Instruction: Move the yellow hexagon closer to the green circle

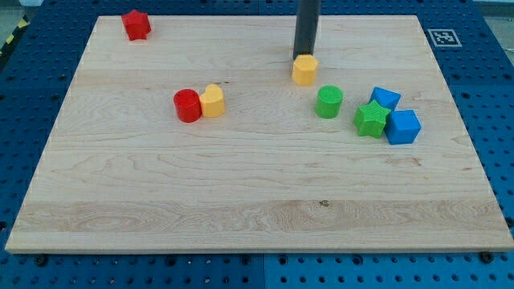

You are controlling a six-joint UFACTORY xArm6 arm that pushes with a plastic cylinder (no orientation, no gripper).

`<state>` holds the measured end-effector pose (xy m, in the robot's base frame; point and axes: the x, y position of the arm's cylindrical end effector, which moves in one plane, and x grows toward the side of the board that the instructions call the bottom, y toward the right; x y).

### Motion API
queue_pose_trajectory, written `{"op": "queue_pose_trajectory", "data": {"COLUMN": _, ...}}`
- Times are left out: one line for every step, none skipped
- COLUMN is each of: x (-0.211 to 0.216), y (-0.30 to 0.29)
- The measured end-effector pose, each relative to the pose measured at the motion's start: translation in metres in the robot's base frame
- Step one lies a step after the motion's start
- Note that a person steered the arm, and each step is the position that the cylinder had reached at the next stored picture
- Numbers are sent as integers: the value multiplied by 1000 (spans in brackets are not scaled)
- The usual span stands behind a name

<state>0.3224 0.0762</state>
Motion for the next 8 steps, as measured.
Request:
{"op": "queue_pose_trajectory", "data": {"x": 6, "y": 1}}
{"op": "queue_pose_trajectory", "data": {"x": 9, "y": 1}}
{"op": "queue_pose_trajectory", "data": {"x": 48, "y": -13}}
{"op": "queue_pose_trajectory", "data": {"x": 48, "y": -13}}
{"op": "queue_pose_trajectory", "data": {"x": 61, "y": -21}}
{"op": "queue_pose_trajectory", "data": {"x": 64, "y": -26}}
{"op": "queue_pose_trajectory", "data": {"x": 65, "y": -26}}
{"op": "queue_pose_trajectory", "data": {"x": 81, "y": -29}}
